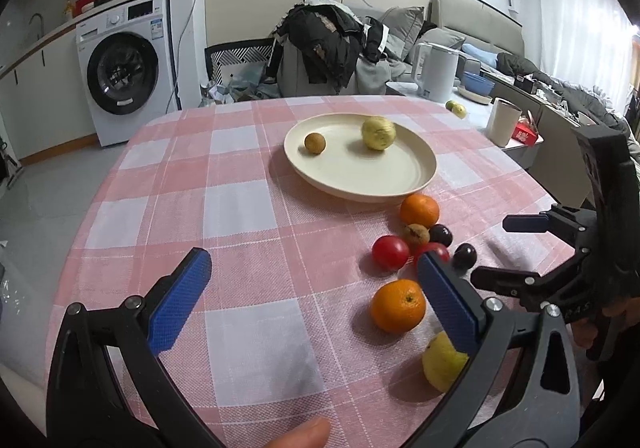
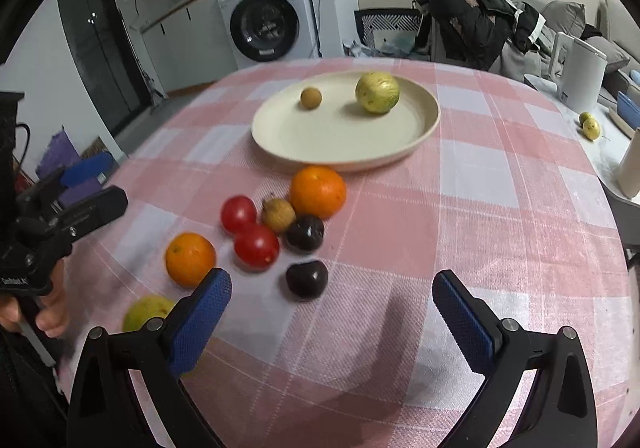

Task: Organize fruits
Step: 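Withdraw both tools from the plate back toward the fruit cluster, then close the right tool on the dark purple plum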

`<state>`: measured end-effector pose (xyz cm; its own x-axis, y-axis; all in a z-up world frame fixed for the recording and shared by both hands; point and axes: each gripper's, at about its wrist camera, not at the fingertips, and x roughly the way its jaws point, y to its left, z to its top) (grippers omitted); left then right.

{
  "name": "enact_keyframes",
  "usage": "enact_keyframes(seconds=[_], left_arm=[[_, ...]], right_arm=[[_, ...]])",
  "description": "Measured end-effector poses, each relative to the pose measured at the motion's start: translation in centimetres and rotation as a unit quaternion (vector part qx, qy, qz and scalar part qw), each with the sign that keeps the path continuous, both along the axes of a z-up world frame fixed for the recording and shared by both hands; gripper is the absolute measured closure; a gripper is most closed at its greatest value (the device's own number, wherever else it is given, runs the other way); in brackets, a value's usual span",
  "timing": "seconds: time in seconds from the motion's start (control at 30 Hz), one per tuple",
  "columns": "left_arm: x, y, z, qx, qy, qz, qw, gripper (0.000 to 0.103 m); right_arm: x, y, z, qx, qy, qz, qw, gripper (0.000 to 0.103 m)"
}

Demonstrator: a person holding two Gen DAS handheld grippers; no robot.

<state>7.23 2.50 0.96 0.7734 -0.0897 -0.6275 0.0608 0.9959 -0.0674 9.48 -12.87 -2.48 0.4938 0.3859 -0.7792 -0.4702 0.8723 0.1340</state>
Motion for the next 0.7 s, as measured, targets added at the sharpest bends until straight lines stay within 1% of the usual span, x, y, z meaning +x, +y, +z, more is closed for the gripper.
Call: enact_keyframes(seconds=[0.17,0.23,0.3,0.37,0.43,0.5,0.63,0.7], left_arm=[[0.5,0.0,-0.7,-0.003,0.008,0.0,1.0,0.001],[0.6,-0.1,-0.9,-0.001,0.011,-0.001,0.9999,0.001],[0.7,-0.2,-1.0,0.0,0.013,-0.003,0.9999,0.001],[0.7,-0.4,-1.2,-0.001,0.015,-0.004,0.9999,0.001],[0.8,-0.5,-1.4,0.001,0.017,-0.006,0.9998,0.001],[0.9,-0.6,-1.6,0.002,0.021,-0.008,0.9997,0.001],[1.0,-0.9,-2.0,0.003,0.026,-0.012,0.9996,0.001],[1.1,-1.1,-2.1,0.005,0.028,-0.013,0.9995,0.001]], right_arm=[[-0.4,0.7,-0.6,-0.013,-0.001,0.015,1.0,0.001],[-0.6,1.1,-0.8,-0.018,0.0,0.024,1.0,0.005],[-0.7,1.4,-1.0,-0.02,0.002,0.033,0.999,0.016],[-0.7,1.6,-1.2,-0.017,0.008,0.042,0.999,0.023],[-0.6,1.7,-1.3,-0.01,0.011,0.048,0.999,0.025],[-0.7,1.8,-1.4,-0.007,0.013,0.057,0.998,0.031],[-1.1,2.2,-1.5,-0.009,0.009,0.065,0.998,0.037],[-1.2,2.3,-1.5,-0.01,0.007,0.067,0.998,0.042]])
